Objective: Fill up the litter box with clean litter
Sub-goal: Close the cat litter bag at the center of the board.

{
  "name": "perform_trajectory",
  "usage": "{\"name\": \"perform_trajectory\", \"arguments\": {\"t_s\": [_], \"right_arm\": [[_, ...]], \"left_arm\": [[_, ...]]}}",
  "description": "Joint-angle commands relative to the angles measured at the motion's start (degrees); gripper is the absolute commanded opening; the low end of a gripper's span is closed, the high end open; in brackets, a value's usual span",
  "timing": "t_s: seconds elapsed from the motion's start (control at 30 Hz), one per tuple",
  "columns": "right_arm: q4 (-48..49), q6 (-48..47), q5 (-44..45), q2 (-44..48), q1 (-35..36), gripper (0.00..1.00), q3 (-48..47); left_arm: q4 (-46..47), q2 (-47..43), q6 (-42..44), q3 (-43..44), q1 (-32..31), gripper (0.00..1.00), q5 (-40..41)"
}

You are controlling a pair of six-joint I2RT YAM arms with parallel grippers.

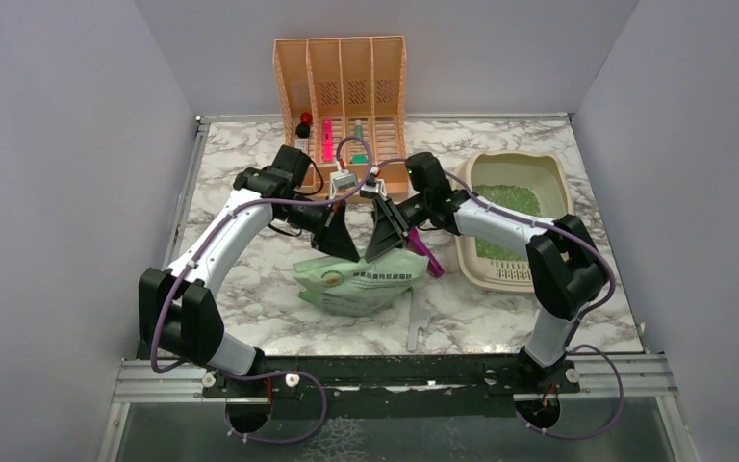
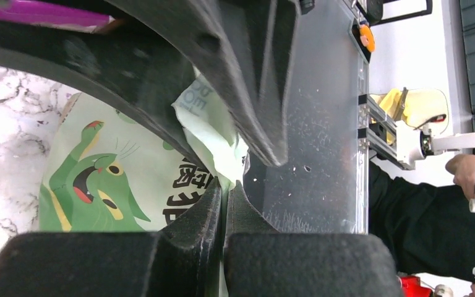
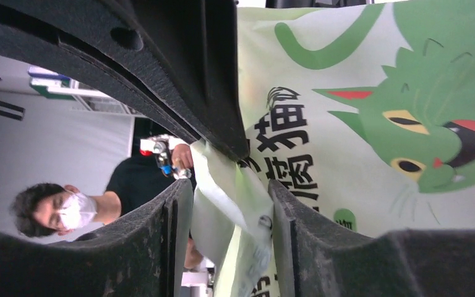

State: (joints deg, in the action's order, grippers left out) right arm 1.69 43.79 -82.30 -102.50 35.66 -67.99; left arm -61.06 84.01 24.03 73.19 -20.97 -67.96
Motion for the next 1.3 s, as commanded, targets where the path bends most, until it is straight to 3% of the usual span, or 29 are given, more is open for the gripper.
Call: {"name": "perform_trajectory", "arguments": {"t_s": [0.0, 0.13, 0.23, 0.33, 0.37, 0.4, 0.43, 0.57, 0.67, 0.8, 0.87, 1.1, 1.27], "right_arm": [[-8.6, -6.2, -0.2, -0.6, 2.4, 0.46, -3.1], [-7.2, -4.1, -1.3, 0.4, 2.5, 0.11, -2.8], [5.8, 6.6, -1.4, 0.6, 2.4, 0.01, 1.2], [28.9, 27.4, 0.6, 0.3, 1.7, 0.01, 8.0], [33.6, 30.7, 1.3, -0.2, 1.3, 0.01, 9.1], [35.3, 31.8, 1.9, -0.8, 0.9, 0.01, 9.4], [35.3, 32.0, 2.5, -1.5, 0.5, 0.01, 9.5], [35.1, 33.0, 4.1, -3.5, -0.1, 0.01, 8.4], [34.0, 33.1, 4.2, -4.8, -0.1, 0.01, 7.2], [33.6, 34.1, 4.3, -6.1, -0.5, 0.01, 7.2], [33.2, 33.9, 4.5, -6.5, -0.8, 0.01, 7.2], [30.9, 32.6, 4.3, -7.5, -0.8, 0.01, 5.7], [30.6, 32.4, 4.3, -7.0, -0.8, 0.01, 5.2]], "left_arm": [[-0.8, 1.2, 2.8, 1.3, 1.0, 0.00, -1.2], [-0.4, 1.1, 2.6, 1.7, 1.8, 0.00, -0.5], [1.0, 1.2, 1.0, 2.5, 3.4, 0.00, 2.8], [4.5, -0.8, -1.2, 3.2, 6.8, 0.00, 9.6], [6.5, -2.3, -1.8, 2.9, 7.8, 0.27, 11.4], [8.8, -3.9, -2.1, 2.4, 8.7, 0.40, 12.9], [11.5, -5.9, -2.9, 1.6, 9.3, 0.44, 15.6], [22.9, -14.8, -2.7, -3.3, 9.4, 0.50, 21.6], [30.1, -22.0, 2.9, -10.8, 9.3, 0.56, 17.0], [31.3, -29.9, 16.8, -19.1, 8.5, 0.69, 9.9], [32.1, -32.7, 17.6, -21.4, 7.9, 0.75, 10.2], [32.1, -32.7, 23.4, -23.0, 3.2, 0.80, 11.2], [30.3, -29.0, 26.8, -20.7, -3.7, 0.81, 18.8]]}}
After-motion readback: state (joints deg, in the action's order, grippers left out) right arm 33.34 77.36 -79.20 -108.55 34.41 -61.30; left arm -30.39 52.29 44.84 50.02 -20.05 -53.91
